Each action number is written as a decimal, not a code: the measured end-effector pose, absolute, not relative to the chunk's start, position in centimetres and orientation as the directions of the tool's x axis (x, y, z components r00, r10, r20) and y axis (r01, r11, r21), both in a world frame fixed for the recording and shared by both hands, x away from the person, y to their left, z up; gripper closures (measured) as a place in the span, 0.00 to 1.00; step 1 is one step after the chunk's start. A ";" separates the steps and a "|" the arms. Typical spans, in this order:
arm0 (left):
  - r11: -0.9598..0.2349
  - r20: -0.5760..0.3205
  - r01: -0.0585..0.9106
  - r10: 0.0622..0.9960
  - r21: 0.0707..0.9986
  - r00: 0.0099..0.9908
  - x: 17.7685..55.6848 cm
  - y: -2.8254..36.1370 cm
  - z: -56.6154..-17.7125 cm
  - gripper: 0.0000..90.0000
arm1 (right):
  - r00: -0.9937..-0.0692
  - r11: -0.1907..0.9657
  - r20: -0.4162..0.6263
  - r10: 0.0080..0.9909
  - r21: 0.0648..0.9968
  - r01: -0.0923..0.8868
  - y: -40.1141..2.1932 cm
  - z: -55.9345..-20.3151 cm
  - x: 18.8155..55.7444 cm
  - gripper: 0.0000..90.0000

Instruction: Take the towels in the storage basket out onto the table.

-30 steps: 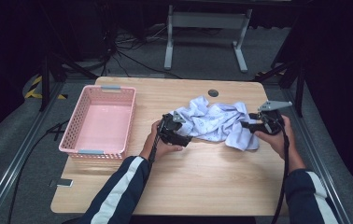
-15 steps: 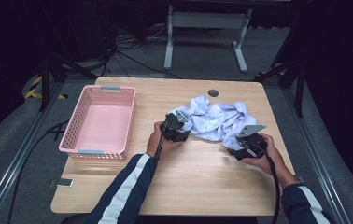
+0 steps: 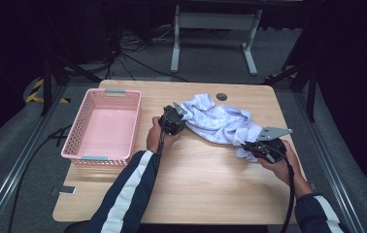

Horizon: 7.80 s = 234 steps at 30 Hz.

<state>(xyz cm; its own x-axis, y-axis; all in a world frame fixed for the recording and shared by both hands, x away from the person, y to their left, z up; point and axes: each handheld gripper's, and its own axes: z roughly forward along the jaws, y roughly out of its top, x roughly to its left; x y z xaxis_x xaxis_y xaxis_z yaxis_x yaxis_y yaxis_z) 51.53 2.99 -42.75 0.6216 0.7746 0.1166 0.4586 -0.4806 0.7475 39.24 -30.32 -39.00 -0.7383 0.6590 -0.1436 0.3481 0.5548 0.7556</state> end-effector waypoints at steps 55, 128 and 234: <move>-0.663 0.060 0.273 0.434 0.697 0.899 46.6 -4.8 -45.3 0.95 | -0.686 0.612 -0.135 0.715 0.596 0.520 -32.6 -43.4 40.6 0.89; -0.764 -0.077 0.320 0.337 0.560 0.938 33.9 9.3 -45.3 0.93 | -0.721 0.619 -0.005 0.692 0.519 0.590 -27.5 -43.8 43.5 0.75; -0.748 -0.001 0.303 0.374 0.591 0.927 37.0 5.6 -45.2 0.89 | -0.781 0.602 0.021 0.624 0.625 0.498 -23.7 -44.8 48.5 0.90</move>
<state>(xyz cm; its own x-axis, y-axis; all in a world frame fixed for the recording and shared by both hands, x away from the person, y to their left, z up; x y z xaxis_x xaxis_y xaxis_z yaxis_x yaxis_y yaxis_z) 37.03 5.62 -45.17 0.9272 0.3745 -0.0008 0.3026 -0.7480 0.5907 48.50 -23.70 -44.82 -0.7811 0.6240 0.0210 0.4977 0.6019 0.6245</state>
